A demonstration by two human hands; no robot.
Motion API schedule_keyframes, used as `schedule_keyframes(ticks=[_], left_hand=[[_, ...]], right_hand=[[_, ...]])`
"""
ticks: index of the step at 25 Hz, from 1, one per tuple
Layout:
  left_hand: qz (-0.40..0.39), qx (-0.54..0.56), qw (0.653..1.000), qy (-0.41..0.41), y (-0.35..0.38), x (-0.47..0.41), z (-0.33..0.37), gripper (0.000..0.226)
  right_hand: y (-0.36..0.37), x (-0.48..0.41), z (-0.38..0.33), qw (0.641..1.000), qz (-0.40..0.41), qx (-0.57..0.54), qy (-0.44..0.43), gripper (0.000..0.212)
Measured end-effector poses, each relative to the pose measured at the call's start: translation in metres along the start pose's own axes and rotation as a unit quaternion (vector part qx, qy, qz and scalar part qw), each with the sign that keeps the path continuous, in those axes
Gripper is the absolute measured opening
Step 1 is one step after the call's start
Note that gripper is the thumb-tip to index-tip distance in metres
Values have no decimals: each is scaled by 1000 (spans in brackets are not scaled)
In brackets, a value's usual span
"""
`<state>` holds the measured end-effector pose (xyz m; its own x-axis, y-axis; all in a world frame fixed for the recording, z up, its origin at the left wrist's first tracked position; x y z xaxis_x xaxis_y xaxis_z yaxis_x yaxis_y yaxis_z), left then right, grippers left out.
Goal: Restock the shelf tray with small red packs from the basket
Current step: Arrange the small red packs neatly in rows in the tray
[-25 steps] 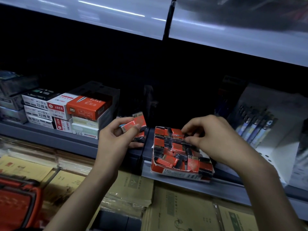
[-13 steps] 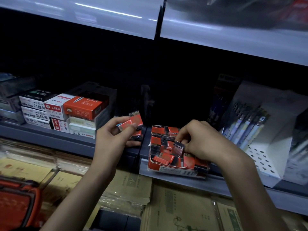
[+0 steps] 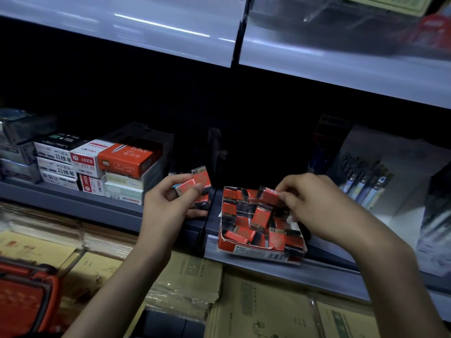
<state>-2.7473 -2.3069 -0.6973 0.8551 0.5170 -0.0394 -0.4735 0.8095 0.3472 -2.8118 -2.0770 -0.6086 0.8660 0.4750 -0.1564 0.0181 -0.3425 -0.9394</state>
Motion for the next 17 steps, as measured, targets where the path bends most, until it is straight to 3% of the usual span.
schedule_keyframes(ticks=[4, 7, 12, 17], left_hand=[[-2, 3, 1000, -1, 0, -1, 0, 19], [-3, -2, 1000, 3, 0, -2, -1, 19], [-2, -2, 1000, 9, -1, -3, -1, 18], [-7, -4, 1000, 12, 0, -3, -1, 18]], right_hand=[[-16, 9, -19, 990, 38, -130, -41, 21], [-11, 10, -26, 982, 13, -178, -66, 22], [3, 4, -19, 981, -18, -186, -46, 15], [13, -1, -11, 993, 4, -113, -27, 13]])
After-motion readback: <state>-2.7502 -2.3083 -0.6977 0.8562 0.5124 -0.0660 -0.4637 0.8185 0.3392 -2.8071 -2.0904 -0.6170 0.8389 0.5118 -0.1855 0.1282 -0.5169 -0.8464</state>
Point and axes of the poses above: each hand's wrist, its own x-axis away from the middle knuckle, its own y-axis out of the palm, z = x × y, the point moved 4 cm from there along -x, towards the middle knuckle, and after that the axes turned 3 degrees about -y, right-handed, at the moved point
